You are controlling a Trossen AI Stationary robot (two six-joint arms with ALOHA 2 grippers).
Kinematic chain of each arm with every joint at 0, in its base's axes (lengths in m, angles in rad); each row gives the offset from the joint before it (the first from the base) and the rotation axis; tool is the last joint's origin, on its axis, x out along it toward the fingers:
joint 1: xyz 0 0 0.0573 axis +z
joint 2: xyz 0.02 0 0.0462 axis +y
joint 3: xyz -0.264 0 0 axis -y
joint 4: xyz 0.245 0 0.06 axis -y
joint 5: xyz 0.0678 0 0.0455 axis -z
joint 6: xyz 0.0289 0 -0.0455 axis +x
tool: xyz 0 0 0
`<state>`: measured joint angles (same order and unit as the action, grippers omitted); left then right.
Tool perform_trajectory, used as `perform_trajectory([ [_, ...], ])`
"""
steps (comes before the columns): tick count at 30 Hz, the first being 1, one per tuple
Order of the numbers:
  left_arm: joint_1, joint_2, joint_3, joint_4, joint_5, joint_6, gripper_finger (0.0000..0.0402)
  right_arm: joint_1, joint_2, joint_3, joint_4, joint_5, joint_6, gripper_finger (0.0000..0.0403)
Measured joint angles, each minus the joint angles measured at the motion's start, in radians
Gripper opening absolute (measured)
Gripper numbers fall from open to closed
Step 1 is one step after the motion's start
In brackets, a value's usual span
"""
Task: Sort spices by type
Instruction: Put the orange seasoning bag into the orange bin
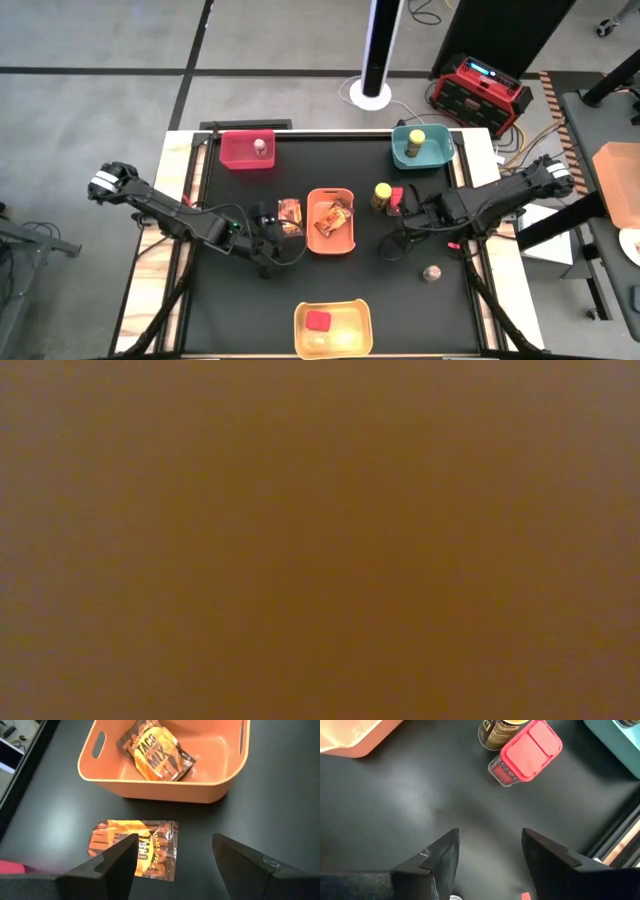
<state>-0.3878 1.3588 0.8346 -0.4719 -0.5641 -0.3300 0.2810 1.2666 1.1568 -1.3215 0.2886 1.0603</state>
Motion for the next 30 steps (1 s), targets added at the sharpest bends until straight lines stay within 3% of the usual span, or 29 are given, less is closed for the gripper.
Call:
perform_trajectory([
  [7, 0.003, 0.056, -0.074, 0.049, 0.007, 0.000, 0.0238, 0.000, 0.000, 0.000, 0.003, 0.000, -0.018, 0.0205],
  [13, 0.036, 0.129, -0.157, 0.202, 0.006, 0.009, 0.0238, 0.000, 0.000, 0.000, 0.014, 0.019, -0.041, 0.0205],
  [21, 0.107, 0.196, -0.197, 0.261, 0.003, 0.030, 0.0238, 0.000, 0.000, -0.001, 0.023, 0.027, -0.066, 0.0205],
  [30, 0.156, 0.244, -0.212, 0.337, 0.069, 0.075, 0.0217, 0.000, 0.000, -0.001, 0.027, 0.053, -0.078, 0.0205],
])
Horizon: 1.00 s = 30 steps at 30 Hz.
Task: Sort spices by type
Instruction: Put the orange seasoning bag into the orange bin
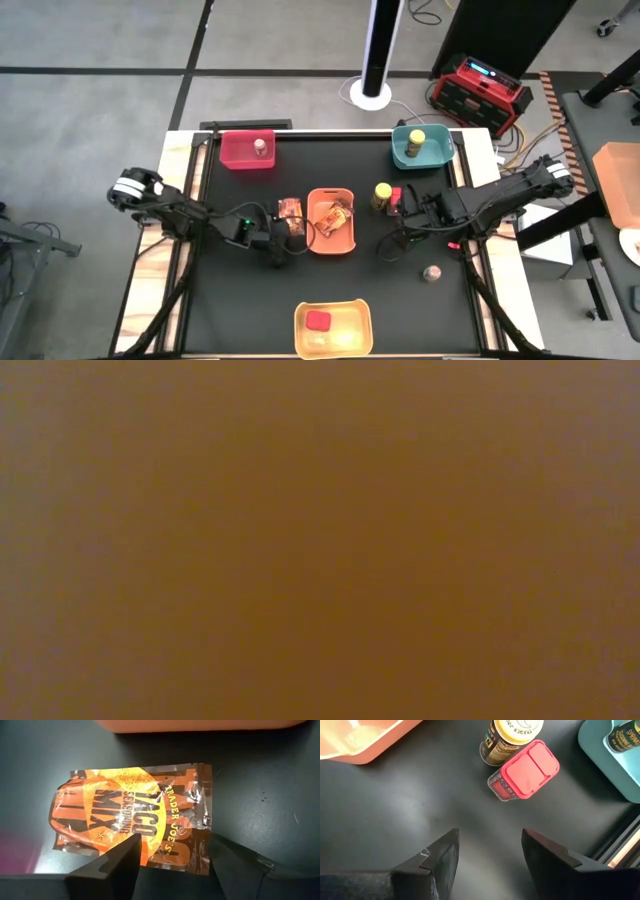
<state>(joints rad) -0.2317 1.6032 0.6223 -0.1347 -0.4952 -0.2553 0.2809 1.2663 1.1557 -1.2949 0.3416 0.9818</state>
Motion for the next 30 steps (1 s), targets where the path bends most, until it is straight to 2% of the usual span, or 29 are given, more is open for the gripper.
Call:
perform_trajectory([
  [4, 0.000, 0.013, 0.002, 0.003, 0.007, 0.004, 0.0187, 0.000, 0.000, 0.000, 0.000, 0.000, -0.001, 0.0205],
  [7, 0.000, 0.015, -0.003, 0.007, 0.017, 0.004, 0.0150, 0.000, 0.000, 0.000, 0.001, 0.001, -0.003, 0.0205],
  [15, 0.000, 0.018, -0.009, 0.018, 0.023, 0.008, 0.0014, 0.000, 0.000, 0.000, 0.003, 0.025, -0.006, 0.0205],
  [20, 0.000, 0.016, -0.010, 0.023, 0.027, 0.010, 0.0005, 0.000, 0.000, 0.000, 0.004, 0.026, -0.013, 0.0206],
  [24, 0.001, 0.005, -0.010, 0.010, 0.119, -0.005, 0.0001, 0.000, 0.000, 0.000, 0.004, 0.026, -0.015, 0.0206],
  [30, -0.030, -0.049, -0.011, -0.068, 0.202, -0.032, 0.0000, 0.001, 0.000, 0.000, 0.005, 0.026, -0.017, 0.0206],
])
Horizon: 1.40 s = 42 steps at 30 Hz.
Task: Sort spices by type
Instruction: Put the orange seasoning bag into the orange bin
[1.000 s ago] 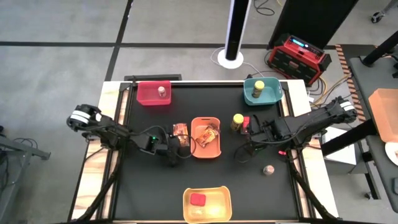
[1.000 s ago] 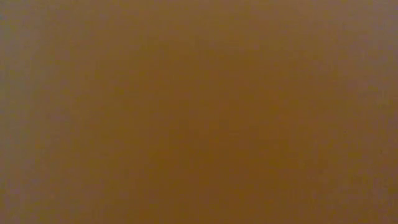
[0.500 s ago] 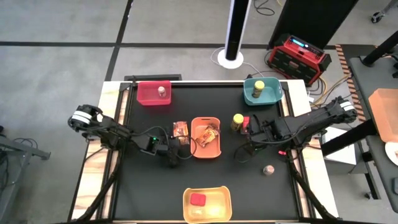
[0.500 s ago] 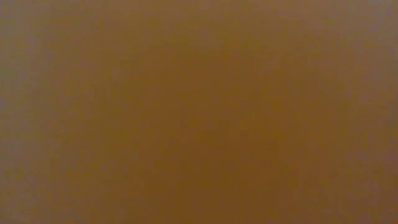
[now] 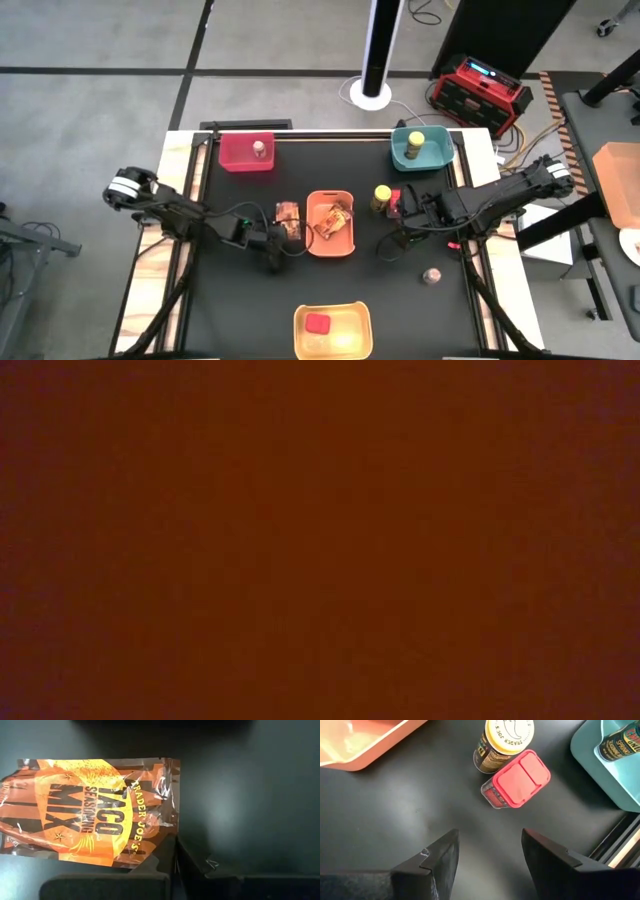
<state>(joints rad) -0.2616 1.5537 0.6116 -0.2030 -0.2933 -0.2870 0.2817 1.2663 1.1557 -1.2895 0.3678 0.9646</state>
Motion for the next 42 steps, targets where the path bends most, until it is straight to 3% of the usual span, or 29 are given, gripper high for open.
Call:
perform_trajectory([
  [8, 0.001, -0.145, 0.026, -0.057, -0.068, 0.103, 0.0000, 0.000, 0.000, 0.000, 0.004, 0.009, -0.015, 0.0206],
  [14, 0.001, -0.184, 0.027, -0.057, -0.105, 0.107, 0.0012, 0.000, 0.000, 0.000, 0.011, 0.026, -0.026, 0.0206],
  [18, 0.010, -0.166, 0.014, -0.059, -0.107, 0.095, 0.0057, 0.000, 0.000, 0.000, 0.017, 0.026, -0.035, 0.0206],
  [26, 0.021, -0.067, 0.009, -0.042, -0.106, 0.081, 0.0186, 0.000, 0.000, 0.000, 0.021, 0.027, -0.035, 0.0206],
  [31, 0.021, -0.008, 0.011, -0.020, -0.119, 0.075, 0.0220, 0.000, 0.000, 0.000, 0.024, 0.027, -0.040, 0.0206],
  [37, 0.029, 0.017, 0.012, -0.008, -0.115, 0.074, 0.0208, 0.000, 0.000, 0.000, 0.024, 0.027, -0.041, 0.0206],
  [42, 0.046, 0.036, 0.012, -0.003, -0.066, 0.074, 0.0136, 0.000, 0.000, -0.002, 0.024, 0.028, -0.042, 0.0206],
])
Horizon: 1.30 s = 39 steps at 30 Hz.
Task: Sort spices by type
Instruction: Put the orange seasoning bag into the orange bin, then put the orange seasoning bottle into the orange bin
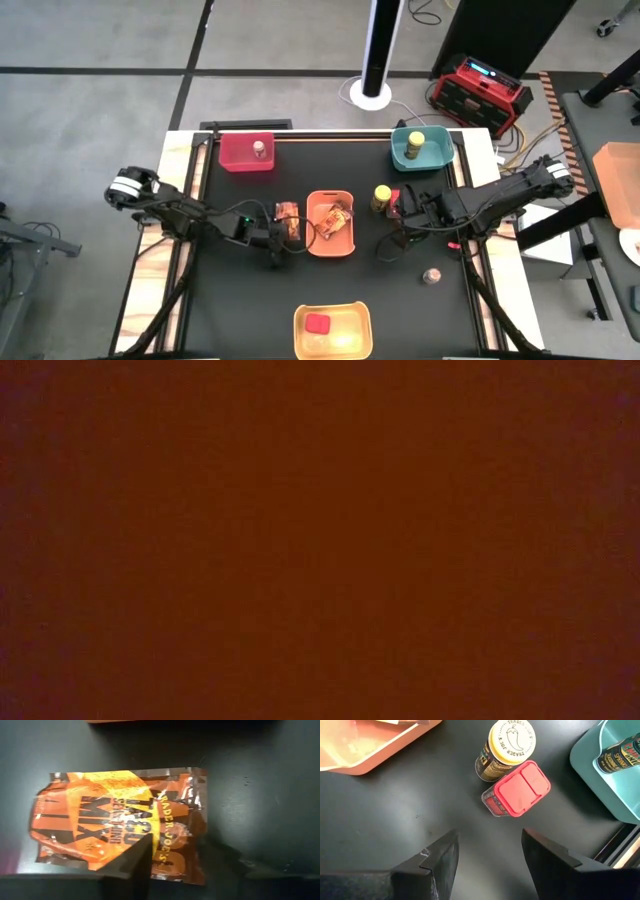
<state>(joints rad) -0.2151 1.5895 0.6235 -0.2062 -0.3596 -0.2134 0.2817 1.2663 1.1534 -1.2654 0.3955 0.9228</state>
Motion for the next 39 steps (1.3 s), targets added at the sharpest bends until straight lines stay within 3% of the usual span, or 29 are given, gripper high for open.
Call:
perform_trajectory([
  [7, 0.004, 0.013, -0.001, 0.005, -0.001, 0.022, 0.0010, 0.000, 0.000, -0.002, 0.008, 0.004, -0.013, 0.0206],
  [12, 0.003, -0.011, 0.005, -0.029, 0.016, 0.049, 0.0005, 0.000, 0.000, -0.002, 0.013, 0.021, -0.023, 0.0206],
  [20, -0.013, -0.106, 0.076, -0.399, 0.080, 0.010, 0.0000, 0.000, 0.000, -0.002, 0.017, 0.025, -0.033, 0.0206],
  [24, -0.005, -0.152, 0.120, -0.383, -0.024, -0.118, 0.0001, 0.000, 0.000, -0.002, 0.019, 0.031, -0.034, 0.0206],
  [30, 0.025, -0.147, 0.205, -0.397, -0.038, -0.401, 0.0039, 0.000, 0.000, -0.002, 0.022, 0.039, -0.038, 0.0206],
  [39, 0.040, -0.028, 0.231, -0.425, -0.015, -0.446, 0.0174, 0.000, 0.000, -0.002, 0.024, 0.038, -0.046, 0.0206],
])
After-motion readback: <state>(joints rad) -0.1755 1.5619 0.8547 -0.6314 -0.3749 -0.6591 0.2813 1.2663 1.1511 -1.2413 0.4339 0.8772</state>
